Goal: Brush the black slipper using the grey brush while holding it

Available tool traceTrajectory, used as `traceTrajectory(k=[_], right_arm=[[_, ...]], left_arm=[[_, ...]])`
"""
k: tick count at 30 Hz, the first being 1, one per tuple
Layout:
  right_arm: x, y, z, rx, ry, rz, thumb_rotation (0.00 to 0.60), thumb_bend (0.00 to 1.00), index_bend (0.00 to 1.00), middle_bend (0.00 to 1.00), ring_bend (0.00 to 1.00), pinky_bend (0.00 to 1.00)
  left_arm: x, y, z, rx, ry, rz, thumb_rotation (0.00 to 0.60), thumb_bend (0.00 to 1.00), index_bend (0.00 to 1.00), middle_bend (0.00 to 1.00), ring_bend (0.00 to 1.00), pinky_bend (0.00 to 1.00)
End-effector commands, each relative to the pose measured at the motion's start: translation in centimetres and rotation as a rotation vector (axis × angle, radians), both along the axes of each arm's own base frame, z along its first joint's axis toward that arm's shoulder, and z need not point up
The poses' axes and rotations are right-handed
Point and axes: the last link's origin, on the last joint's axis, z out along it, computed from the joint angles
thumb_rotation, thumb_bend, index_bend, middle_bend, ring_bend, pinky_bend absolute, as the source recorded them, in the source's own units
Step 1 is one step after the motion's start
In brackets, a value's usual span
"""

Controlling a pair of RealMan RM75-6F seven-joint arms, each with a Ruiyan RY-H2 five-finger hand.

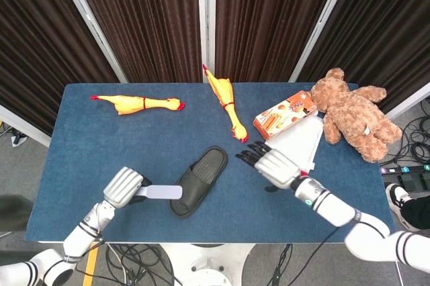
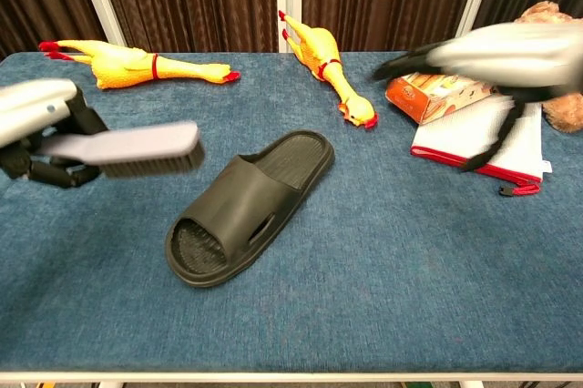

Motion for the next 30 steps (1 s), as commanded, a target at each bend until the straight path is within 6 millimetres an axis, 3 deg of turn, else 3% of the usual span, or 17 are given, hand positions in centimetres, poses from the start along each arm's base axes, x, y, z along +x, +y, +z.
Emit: traceTrajectory(k=[1, 8, 15, 19, 22, 26, 30], right_arm=[[5.0, -2.6, -4.9, 0.068, 0.106, 0.089, 0.6, 0.0, 0.0, 0.02, 0.0, 0.0], [7.2, -4.7, -9.4, 0.096, 0.218, 0.109, 0.6, 0.0, 0.0, 0.0, 0.0, 0.0], [7.9, -5.9, -11.6, 0.078, 0.271, 0.106, 0.6, 0.0, 0.0, 0.02, 0.0, 0.0], [8.2, -6.2, -12.5, 0.078, 0.289, 0.098, 0.6, 0.01, 0.01, 0.09, 0.0, 0.0], [8.4, -6.3, -12.9, 0.066, 0.285, 0.099, 0.6, 0.03, 0.13, 0.17, 0.01, 0.05], [8.5, -6.3, -13.1, 0.054, 0.289, 0.117, 0.6, 0.11, 0.45, 0.33, 0.16, 0.26], [8.7, -6.2, -12.7, 0.042, 0.263, 0.124, 0.6, 0.13, 0.61, 0.44, 0.26, 0.36]], left_arm=[[-0.1, -0.3, -0.3, -0.006, 0.008, -0.013, 0.6, 0.58, 1.0, 1.0, 1.0, 1.0], [-0.7, -0.5, -0.4, -0.007, 0.003, 0.003, 0.6, 0.58, 1.0, 1.0, 1.0, 1.0], [-0.8, -0.3, -0.4, 0.004, -0.014, 0.006, 0.6, 0.58, 1.0, 1.0, 1.0, 1.0], [-0.6, 0.2, -0.6, 0.006, -0.018, 0.004, 0.6, 0.58, 1.0, 1.0, 1.0, 1.0], [-0.4, 0.8, -1.1, 0.001, -0.033, 0.004, 0.6, 0.58, 1.0, 1.0, 1.0, 1.0], [0.0, 2.2, -2.5, 0.002, -0.051, 0.007, 0.6, 0.58, 1.0, 1.0, 1.0, 1.0], [0.5, 3.5, -4.4, 0.009, -0.049, 0.005, 0.6, 0.58, 1.0, 1.0, 1.0, 1.0]])
